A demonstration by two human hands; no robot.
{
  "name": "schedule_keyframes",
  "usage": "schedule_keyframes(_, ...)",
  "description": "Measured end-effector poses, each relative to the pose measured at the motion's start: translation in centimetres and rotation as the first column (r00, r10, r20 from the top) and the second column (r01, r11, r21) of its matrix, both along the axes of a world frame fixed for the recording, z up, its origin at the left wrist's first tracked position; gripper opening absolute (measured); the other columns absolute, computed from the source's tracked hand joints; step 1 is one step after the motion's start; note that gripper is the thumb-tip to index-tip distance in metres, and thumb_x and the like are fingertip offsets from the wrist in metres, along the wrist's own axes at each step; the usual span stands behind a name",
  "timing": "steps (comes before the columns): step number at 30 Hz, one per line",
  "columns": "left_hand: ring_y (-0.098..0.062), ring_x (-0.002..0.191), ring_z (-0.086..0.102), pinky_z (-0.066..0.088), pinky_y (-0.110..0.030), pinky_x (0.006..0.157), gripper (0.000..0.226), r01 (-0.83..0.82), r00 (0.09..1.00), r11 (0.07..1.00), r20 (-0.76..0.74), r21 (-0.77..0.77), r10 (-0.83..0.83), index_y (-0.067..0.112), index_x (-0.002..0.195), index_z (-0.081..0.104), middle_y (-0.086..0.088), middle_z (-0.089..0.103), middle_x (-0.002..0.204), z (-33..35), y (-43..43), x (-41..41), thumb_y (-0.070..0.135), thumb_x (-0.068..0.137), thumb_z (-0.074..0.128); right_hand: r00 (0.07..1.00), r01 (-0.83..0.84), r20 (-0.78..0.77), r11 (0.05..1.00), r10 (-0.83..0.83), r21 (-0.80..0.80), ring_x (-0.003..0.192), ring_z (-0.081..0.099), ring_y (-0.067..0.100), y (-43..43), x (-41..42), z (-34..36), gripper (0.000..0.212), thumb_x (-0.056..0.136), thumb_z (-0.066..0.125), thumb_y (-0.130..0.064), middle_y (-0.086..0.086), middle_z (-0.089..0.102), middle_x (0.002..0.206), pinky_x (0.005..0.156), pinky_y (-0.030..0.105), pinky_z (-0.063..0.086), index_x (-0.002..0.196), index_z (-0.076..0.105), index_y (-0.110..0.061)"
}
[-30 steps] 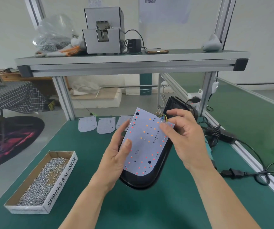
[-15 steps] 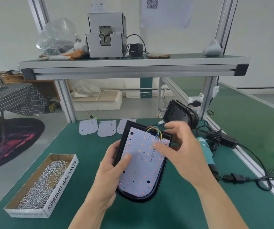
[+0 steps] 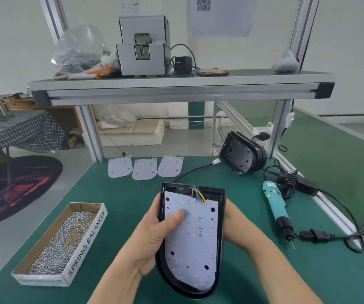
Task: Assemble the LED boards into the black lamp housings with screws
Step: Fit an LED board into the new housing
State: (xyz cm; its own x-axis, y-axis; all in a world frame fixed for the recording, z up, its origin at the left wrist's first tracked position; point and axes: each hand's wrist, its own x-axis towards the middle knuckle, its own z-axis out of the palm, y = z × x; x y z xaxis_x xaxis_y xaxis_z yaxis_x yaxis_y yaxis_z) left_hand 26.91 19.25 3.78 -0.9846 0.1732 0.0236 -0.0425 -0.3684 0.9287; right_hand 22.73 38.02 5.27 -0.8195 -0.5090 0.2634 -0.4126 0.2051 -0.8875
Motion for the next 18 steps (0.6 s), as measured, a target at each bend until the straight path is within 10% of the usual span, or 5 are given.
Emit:
schedule_keyframes(3,-0.030,0.105,0.072,0.059,-0.041,0.080,0.079,-0.052,0.999,0.993,-0.004,0.103,0.053,0.023,0.121,0.068,-0.013,0.071,0.123,0.3,-0.4,0.0,0.041,0.051,0.100,0.950,0.220,-0.267,0.950,-0.158,0.221,0.066,0.050,0.003,-0.3,0.2,-1.1,0.021,0.085,0.049,-0.028,-0.025,0.060,0.073,0.064,0.021,0.045,0.077,0.056,-0.046)
schedule_keyframes(10,-0.035,0.095,0.074,0.060,-0.041,0.075,0.058,-0.056,0.997,0.998,0.058,0.023,0.055,0.017,0.105,0.074,-0.020,0.073,0.114,0.8,0.5,0.6,0.028,0.054,0.099,1.000,-0.006,-0.012,0.920,0.012,0.393,0.097,0.061,0.047,1.5,1.2,-1.6,0.027,0.097,0.044,-0.013,0.029,0.066,0.105,0.085,0.058,0.051,0.099,0.063,0.006)
schedule_keyframes(14,-0.034,0.098,0.074,0.060,-0.038,0.076,0.041,-0.058,0.998,0.996,0.033,-0.067,0.060,0.022,0.104,0.073,-0.015,0.074,0.114,1.1,0.6,0.6,0.025,0.067,0.090,0.995,-0.089,0.071,0.967,0.074,0.239,0.114,0.065,0.025,3.2,1.7,-1.0,0.031,0.099,0.047,-0.003,-0.003,0.074,0.116,0.100,0.038,0.051,0.115,0.070,-0.015)
schedule_keyframes(18,-0.030,0.099,0.072,0.058,-0.040,0.081,0.031,0.015,0.999,0.999,0.035,0.044,-0.017,0.015,0.113,0.071,-0.017,0.071,0.119,1.3,0.6,0.4,0.022,0.083,0.077,0.999,-0.035,0.023,0.983,0.031,0.180,0.092,0.059,-0.020,2.7,2.2,-1.1,0.054,0.085,0.045,0.010,-0.042,0.065,0.096,0.079,0.004,0.045,0.101,0.062,-0.039)
